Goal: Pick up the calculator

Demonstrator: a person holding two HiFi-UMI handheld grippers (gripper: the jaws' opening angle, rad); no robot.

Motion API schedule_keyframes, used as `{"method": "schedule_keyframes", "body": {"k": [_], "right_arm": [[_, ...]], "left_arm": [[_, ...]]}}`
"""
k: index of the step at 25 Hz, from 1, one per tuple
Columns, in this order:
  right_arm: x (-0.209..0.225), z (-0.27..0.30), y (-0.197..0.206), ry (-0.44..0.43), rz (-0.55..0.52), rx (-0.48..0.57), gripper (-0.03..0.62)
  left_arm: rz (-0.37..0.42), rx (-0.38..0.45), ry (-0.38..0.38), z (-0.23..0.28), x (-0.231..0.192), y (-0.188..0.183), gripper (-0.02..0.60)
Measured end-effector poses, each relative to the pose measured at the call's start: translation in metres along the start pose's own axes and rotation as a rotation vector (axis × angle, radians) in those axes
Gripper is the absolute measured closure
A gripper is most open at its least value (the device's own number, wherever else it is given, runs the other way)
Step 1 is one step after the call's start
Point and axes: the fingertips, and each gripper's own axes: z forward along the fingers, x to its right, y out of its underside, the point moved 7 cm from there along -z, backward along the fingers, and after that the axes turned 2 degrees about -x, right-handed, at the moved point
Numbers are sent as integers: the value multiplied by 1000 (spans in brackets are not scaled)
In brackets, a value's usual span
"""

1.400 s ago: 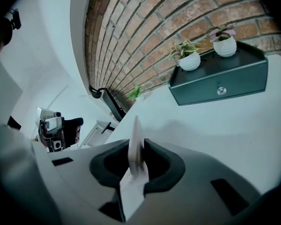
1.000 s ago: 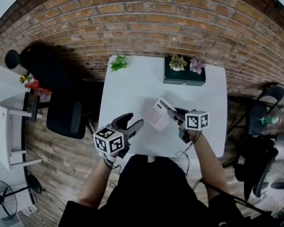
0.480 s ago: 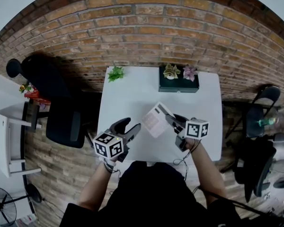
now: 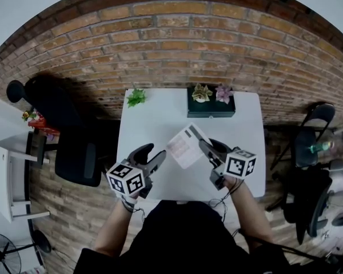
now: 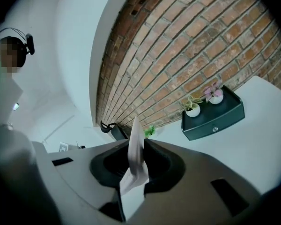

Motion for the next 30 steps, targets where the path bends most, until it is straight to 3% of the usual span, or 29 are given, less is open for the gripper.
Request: {"method": "schedule_keyframes", "body": {"k": [11, 30], "right_arm": [[-38, -25, -38, -57, -2, 157, 522], [-71, -37, -58, -127, -62, 234, 522]], "left_arm": [[-17, 59, -21, -8, -7, -28, 344], [-33, 79, 8, -4, -7, -41, 345]]}}
